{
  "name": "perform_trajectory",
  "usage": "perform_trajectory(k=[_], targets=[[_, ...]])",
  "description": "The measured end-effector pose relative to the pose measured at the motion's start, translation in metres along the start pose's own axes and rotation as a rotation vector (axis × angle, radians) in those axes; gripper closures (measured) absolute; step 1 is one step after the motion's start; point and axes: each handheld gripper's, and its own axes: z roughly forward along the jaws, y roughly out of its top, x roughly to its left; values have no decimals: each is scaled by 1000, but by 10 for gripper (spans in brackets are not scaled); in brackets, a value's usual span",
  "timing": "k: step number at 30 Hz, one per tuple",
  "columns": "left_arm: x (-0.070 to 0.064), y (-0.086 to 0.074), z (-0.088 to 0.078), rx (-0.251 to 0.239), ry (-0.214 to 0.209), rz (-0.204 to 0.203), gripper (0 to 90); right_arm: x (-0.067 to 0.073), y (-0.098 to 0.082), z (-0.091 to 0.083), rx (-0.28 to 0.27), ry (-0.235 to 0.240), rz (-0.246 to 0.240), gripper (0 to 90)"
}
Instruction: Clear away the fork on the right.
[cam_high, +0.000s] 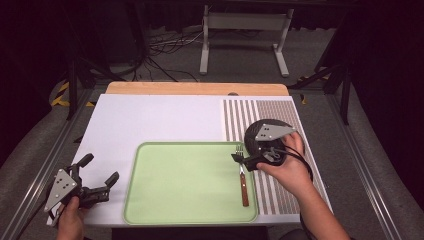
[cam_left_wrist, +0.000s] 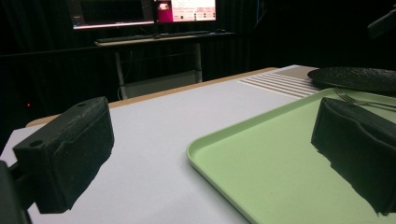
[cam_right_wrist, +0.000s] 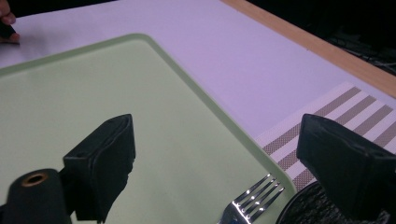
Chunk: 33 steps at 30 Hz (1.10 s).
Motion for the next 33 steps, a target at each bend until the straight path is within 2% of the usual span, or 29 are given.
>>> perform_trajectory(k=[4, 13, 23, 33], targets=[[0, 0, 0, -1, 2, -3, 0, -1, -9, -16, -79, -13, -3, 115], [0, 0, 0, 0, 3, -2, 0, -5, -29, -42, -168, -29, 5, 110], [0, 0, 0, 0, 5, -2, 0, -10, -55, -57, -217, -61, 35, 108], [0, 0, 0, 1, 6, -1, 0, -16, -84, -65, -235, -89, 62, 105]])
